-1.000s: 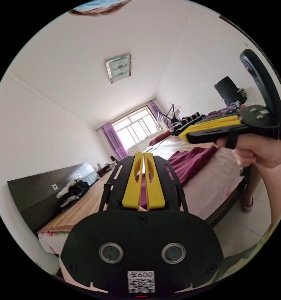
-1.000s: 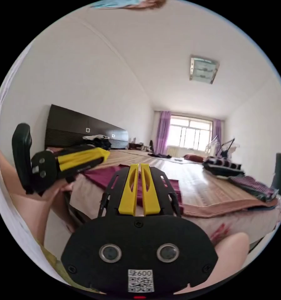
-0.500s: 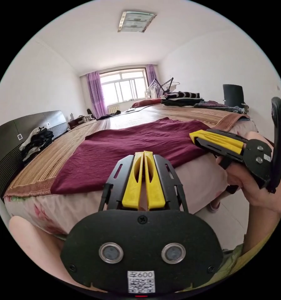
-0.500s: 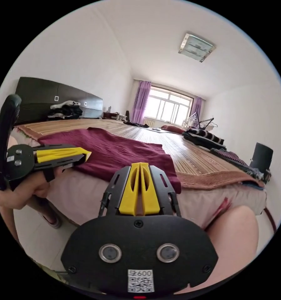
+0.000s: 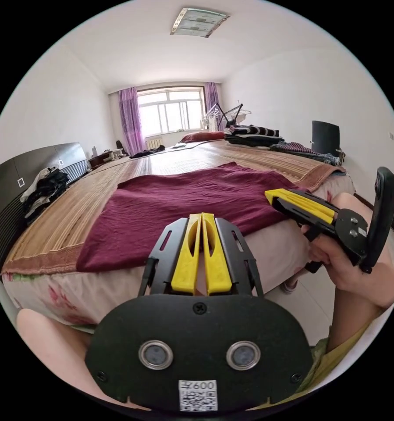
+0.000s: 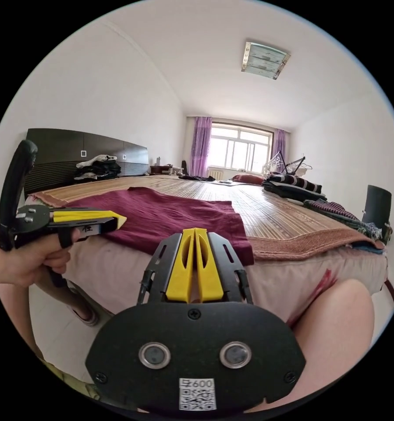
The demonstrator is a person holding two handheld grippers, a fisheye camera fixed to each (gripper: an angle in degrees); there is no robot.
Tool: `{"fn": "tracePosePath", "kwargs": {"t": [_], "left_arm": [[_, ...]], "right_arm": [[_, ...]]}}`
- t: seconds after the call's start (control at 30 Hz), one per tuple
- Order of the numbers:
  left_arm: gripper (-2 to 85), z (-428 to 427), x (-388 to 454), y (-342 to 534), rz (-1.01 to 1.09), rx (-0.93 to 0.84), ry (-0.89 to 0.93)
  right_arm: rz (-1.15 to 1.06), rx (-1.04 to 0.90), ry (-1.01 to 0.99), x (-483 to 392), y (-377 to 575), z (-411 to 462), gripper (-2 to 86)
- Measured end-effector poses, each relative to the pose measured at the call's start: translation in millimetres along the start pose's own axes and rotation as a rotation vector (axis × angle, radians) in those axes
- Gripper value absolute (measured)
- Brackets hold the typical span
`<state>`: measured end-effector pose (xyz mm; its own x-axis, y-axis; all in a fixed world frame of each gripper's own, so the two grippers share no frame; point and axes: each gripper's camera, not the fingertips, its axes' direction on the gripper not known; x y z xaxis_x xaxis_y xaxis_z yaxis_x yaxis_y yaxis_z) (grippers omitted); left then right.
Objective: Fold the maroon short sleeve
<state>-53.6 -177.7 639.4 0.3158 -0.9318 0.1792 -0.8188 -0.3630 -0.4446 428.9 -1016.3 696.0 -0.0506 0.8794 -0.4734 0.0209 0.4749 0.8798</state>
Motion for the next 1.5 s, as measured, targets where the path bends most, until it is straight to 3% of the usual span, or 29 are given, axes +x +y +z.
{"fn": "tracePosePath", "kwargs": {"t": [0.23, 0.4, 0.57, 0.67, 0.83, 0.97, 1.07, 1.13, 1.3, 1.5], "left_arm": [[0.7, -22.5, -95.3, 13.0, -0.184, -0.015, -0.087], [0.9, -42.6, -136.9, 23.5, -0.066, -0.041, -0.198], [1.1, -58.6, -179.9, 31.0, -0.081, -0.058, -0.216], [1.6, -60.9, -227.4, 37.2, -0.238, -0.182, -0.319], [3.8, -92.4, -338.0, 36.7, -0.529, -0.047, 0.105], [8.0, -73.5, -420.6, -18.3, -0.563, -0.177, 0.351], [9.3, -30.3, -482.1, -46.8, -0.743, -0.272, 0.664], [10.2, 22.8, -517.7, -52.6, -0.937, -0.52, 0.836], [10.4, 61.2, -554.2, -86.3, -0.895, -0.703, 0.888], [9.6, 54.3, -615.0, -112.2, -0.953, -0.615, 0.887]], "right_arm": [[0.046, 0.01, -0.003, -0.3, -2.0, 9.5, -0.8], [0.05, 0.016, -0.015, -0.9, -3.4, 16.2, -0.8], [0.045, 0.025, -0.007, -3.8, -5.6, 23.0, -0.8], [0.058, 0.028, -0.004, -3.7, -7.3, 26.5, -0.8], [0.064, 0.018, -0.009, -2.0, -13.3, 32.3, -0.8], [0.059, 0.012, -0.011, -1.5, -17.8, 36.8, -0.8], [0.074, 0.008, -0.01, -0.5, -20.8, 39.6, -0.8], [0.089, 0.004, -0.01, 0.6, -22.7, 41.3, -0.8], [0.106, -0.002, -0.014, 2.6, -26.7, 44.9, -0.8], [0.103, 0.01, -0.015, 2.2, -27.4, 47.3, -0.8]]}}
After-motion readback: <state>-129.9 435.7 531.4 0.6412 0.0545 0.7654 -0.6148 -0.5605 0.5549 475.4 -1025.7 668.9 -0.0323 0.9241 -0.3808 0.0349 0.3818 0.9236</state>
